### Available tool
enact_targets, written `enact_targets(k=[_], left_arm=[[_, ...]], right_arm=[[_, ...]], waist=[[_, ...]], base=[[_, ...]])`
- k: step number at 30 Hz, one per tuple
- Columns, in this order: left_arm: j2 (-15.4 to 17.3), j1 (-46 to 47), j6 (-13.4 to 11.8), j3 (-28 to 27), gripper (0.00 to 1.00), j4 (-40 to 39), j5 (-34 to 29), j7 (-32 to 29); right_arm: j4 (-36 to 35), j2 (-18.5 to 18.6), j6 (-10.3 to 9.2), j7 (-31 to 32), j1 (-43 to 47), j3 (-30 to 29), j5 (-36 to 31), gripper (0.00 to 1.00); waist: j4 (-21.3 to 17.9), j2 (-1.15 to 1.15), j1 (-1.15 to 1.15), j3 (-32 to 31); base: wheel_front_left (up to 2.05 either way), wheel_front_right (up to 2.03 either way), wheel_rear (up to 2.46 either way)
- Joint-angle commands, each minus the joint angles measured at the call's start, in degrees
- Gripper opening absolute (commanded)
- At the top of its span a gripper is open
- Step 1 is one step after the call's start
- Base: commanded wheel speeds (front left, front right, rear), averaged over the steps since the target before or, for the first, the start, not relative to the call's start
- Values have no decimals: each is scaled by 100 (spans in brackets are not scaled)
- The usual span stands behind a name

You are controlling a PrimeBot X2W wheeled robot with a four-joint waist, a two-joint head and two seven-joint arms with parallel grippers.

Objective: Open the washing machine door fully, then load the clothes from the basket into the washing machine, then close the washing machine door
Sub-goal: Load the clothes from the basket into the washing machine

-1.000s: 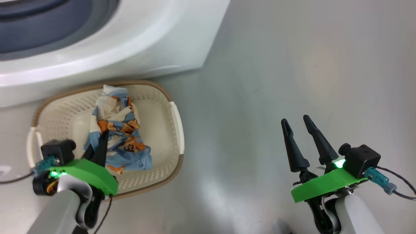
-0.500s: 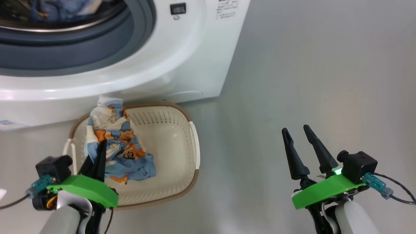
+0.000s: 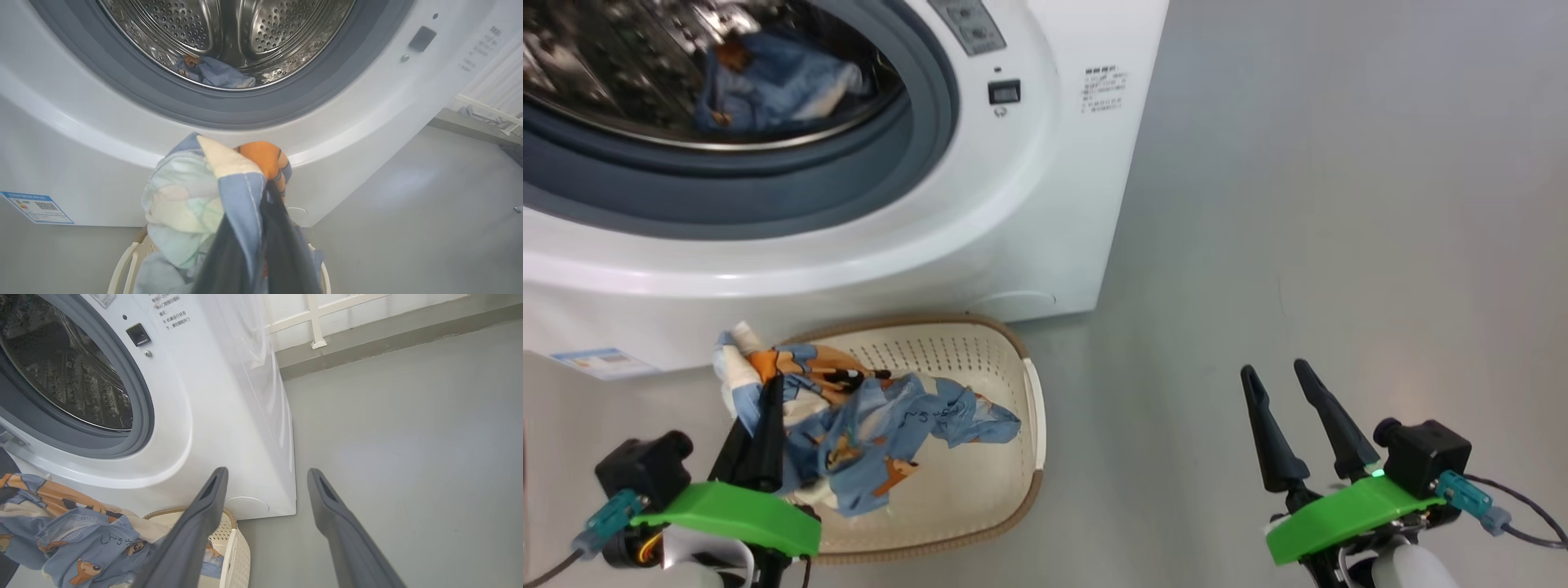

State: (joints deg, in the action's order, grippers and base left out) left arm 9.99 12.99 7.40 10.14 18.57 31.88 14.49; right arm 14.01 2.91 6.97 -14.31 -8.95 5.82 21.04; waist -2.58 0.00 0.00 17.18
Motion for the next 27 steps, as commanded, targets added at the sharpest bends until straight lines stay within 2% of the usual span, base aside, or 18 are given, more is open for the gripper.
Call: enact_targets(k=[1, 17, 27], left_arm=[[117, -40, 9, -255, 0, -203, -93, 51], [-194, -741, 9, -816, 0, -1173, -572, 51], [-362, -1146, 9, -1067, 0, -1462, -875, 51]], right_arm=[[-105, -3, 52, -69, 82, 107, -82, 100], [-55, -3, 52, -69, 465, -50, -112, 100], [-15, -3, 52, -69, 649, -79, -176, 100]], waist=[[62, 0, 0, -223], [144, 0, 0, -1107], [159, 0, 0, -1478]], base=[[0, 0, 0], [0, 0, 0], [0, 0, 0]])
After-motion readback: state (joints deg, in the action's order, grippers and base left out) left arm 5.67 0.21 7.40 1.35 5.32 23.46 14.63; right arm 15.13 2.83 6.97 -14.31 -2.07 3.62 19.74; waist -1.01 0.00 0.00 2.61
